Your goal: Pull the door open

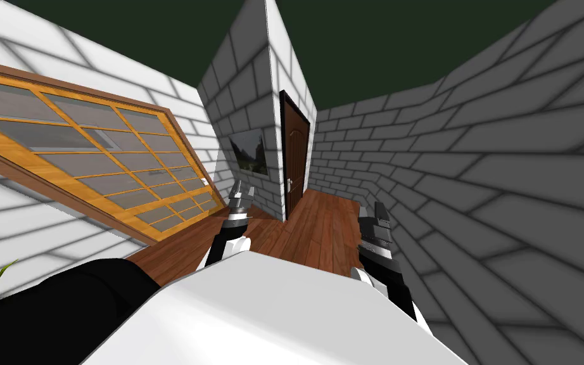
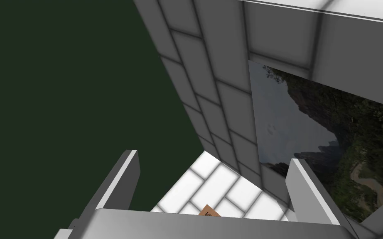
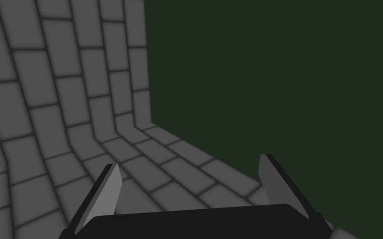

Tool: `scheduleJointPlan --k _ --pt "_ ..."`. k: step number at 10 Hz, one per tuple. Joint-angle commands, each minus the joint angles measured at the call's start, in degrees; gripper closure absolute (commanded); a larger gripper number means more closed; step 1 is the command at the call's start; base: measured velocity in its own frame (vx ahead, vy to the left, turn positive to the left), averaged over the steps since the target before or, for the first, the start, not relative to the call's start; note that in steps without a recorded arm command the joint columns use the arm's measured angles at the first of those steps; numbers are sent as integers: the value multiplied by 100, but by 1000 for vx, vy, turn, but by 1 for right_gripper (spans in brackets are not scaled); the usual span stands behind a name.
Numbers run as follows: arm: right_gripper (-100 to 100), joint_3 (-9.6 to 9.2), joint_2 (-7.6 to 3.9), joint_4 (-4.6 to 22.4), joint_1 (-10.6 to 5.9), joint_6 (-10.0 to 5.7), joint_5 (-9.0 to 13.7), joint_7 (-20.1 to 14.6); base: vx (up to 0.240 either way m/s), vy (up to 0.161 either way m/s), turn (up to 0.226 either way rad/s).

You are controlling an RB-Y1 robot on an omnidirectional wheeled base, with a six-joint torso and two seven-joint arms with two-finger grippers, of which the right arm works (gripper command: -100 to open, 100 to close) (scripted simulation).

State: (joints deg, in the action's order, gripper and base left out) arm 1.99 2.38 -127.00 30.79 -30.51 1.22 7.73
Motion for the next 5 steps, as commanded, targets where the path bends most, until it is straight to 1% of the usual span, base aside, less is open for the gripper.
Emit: scheduleJointPlan --k 1,2,3,4,5 --pt "-100 -53 -135 199 -108 -16 -114 121 101 -15 168" --pt "-100 -77 -192 288 -157 -23 -165 175 195 -12 195" --pt "-100 -111 -268 416 -226 -33 -238 253 196 -32 148" --pt "-100 -145 -344 543 -296 -44 -310 330 170 -54 174" --pt "-100 -165 -387 618 -337 -50 -354 376 143 -29 91"
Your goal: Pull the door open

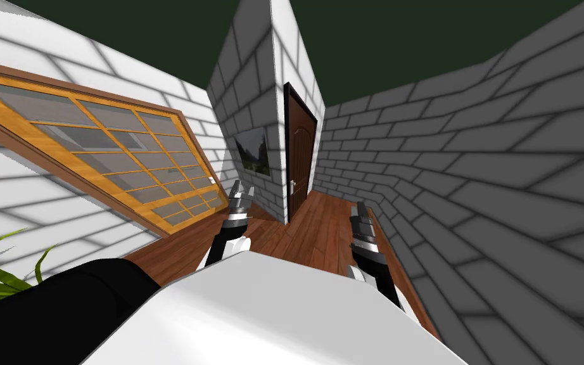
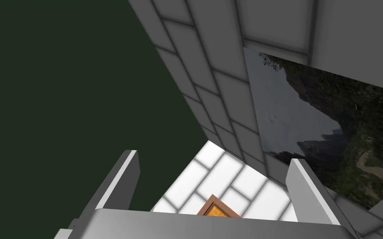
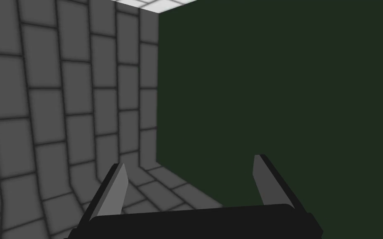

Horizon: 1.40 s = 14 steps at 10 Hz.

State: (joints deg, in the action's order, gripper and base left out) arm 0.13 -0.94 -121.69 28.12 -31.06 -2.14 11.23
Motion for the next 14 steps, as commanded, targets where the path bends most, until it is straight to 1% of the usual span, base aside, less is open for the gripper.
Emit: scheduleJointPlan --k 1,2,3,5,6,7,8,11,12,13,14 --pt "-100 0 -99 167 -114 -1 -63 74 115 -15 74" --pt "-100 -21 -144 247 -157 -8 -109 123 102 -25 101" --pt "-100 -65 -234 412 -247 -21 -203 223 122 -33 205" --pt "-100 -115 -332 598 -348 -36 -309 336 114 -39 128" --pt "-100 -164 -430 784 -450 -51 -416 449 111 -46 187" --pt "-100 -192 -481 887 -506 -59 -475 511 136 -58 174" --pt "-100 -246 -585 1091 -617 -75 -592 636 170 -42 197" --pt "-100 -331 -742 1410 -791 -101 -775 830 114 -48 153" --pt "-100 -389 -849 1628 -910 -119 -899 962 125 -65 184" --pt "-100 -419 -902 1739 -970 -128 -963 1030 130 -59 187" --pt "-100 -478 -1009 1963 -1093 -146 -1091 1166 136 -62 252"
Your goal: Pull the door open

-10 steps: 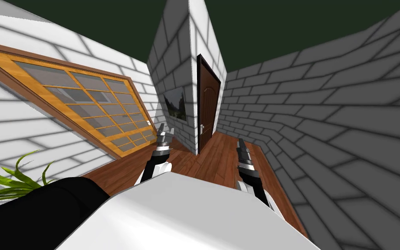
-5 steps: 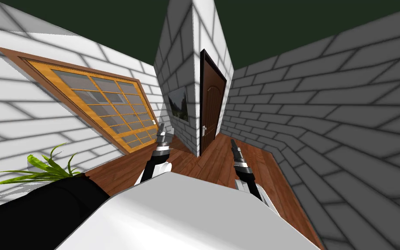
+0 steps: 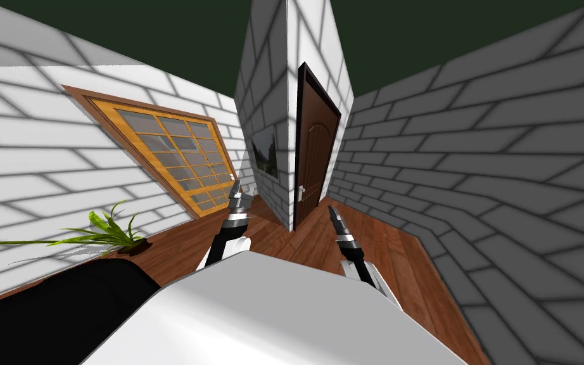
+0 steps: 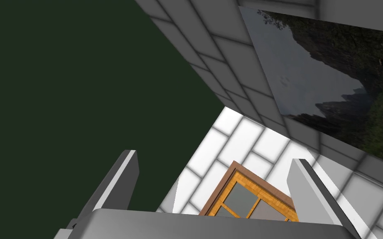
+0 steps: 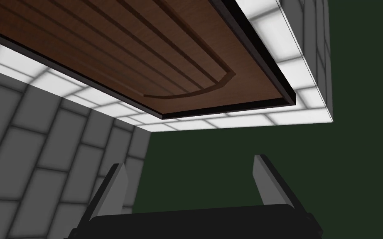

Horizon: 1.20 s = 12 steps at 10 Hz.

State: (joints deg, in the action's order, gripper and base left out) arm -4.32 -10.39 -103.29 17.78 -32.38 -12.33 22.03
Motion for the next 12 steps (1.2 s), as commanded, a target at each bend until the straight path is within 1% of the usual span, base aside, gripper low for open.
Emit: scheduleJointPlan --k 1,12 --pt "-100 -63 -116 235 -120 -23 -136 154 128 -89 216" --pt "-100 -385 -674 1441 -777 -119 -826 887 83 -59 134"
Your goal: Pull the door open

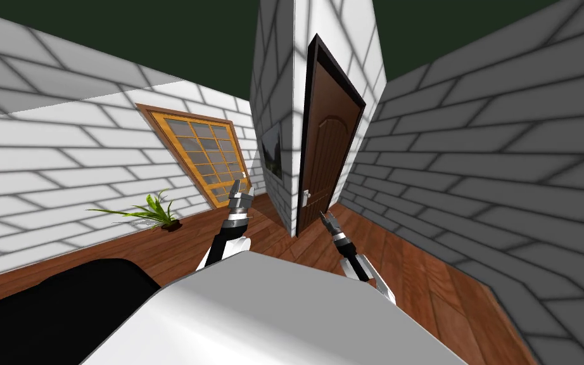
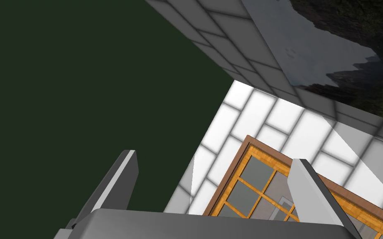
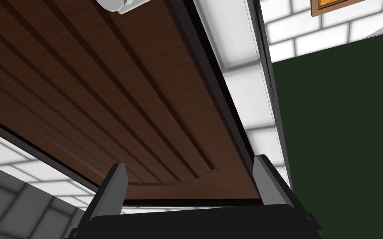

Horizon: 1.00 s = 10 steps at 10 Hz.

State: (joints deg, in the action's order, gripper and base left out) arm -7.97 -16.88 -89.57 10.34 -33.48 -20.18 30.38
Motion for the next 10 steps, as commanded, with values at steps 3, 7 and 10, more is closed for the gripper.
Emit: scheduleJointPlan --k 3,7,10 --pt "-100 -126 -205 466 -250 -42 -268 294 84 -71 151" --pt "-100 -264 -437 985 -533 -83 -565 610 113 -102 175" --pt "-100 -338 -559 1263 -684 -106 -724 778 84 -83 119"
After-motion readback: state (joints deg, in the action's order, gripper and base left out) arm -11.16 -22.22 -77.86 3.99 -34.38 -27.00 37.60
